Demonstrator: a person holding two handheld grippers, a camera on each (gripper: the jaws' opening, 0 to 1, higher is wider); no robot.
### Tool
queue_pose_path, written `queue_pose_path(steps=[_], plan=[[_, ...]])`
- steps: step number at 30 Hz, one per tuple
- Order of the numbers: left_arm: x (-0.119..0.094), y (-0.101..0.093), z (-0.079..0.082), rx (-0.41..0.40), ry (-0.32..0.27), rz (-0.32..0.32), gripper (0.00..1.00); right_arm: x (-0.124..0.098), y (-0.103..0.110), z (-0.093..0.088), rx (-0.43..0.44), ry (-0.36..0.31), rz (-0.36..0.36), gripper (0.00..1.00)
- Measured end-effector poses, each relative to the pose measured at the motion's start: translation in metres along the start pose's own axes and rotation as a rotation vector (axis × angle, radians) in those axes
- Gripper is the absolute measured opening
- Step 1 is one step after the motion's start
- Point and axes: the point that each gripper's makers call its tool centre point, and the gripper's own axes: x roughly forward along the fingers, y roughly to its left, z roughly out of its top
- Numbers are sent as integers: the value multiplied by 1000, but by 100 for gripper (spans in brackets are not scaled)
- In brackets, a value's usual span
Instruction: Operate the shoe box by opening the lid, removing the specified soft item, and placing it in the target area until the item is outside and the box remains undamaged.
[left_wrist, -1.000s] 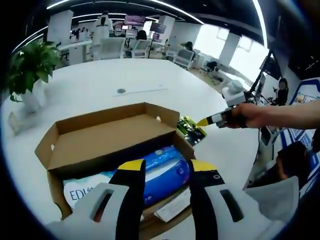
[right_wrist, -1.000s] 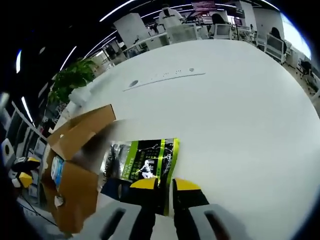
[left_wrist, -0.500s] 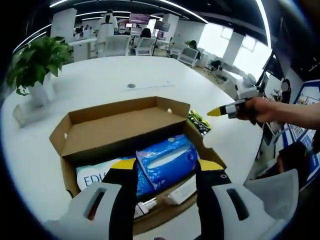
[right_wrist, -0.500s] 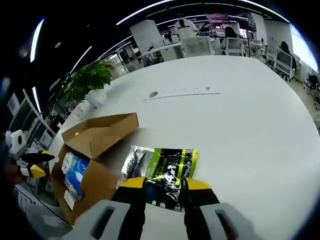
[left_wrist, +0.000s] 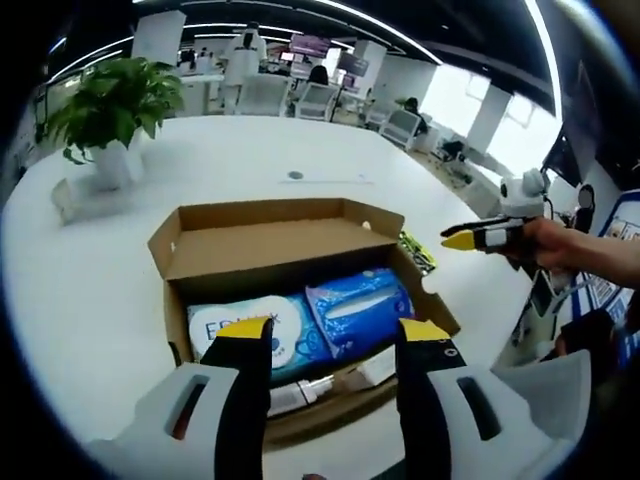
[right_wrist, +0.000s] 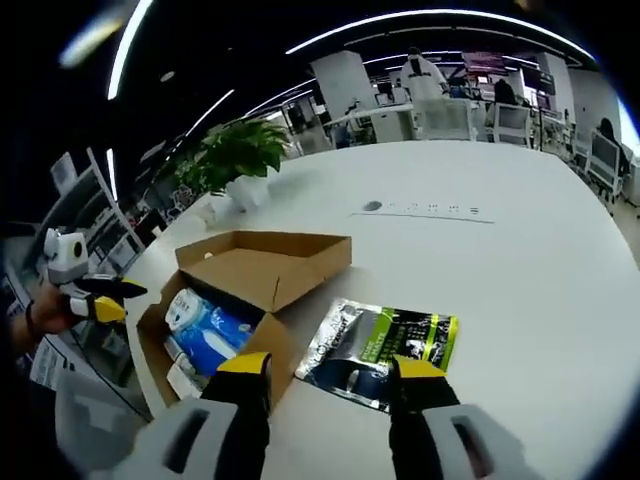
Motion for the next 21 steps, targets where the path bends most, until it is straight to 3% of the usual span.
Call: queue_pose_path(steps=[5,12,21], plan=[[-13,10,-5,-22,-25,26,49,-4,26,8,0,-59,50,49],[-25,16,-8,-26,-48,17,54,-12,58,8,16,-110,103,58],[-31,18,-2,-25,-75,7,58,-18,92,3,-17,-108,151,65]])
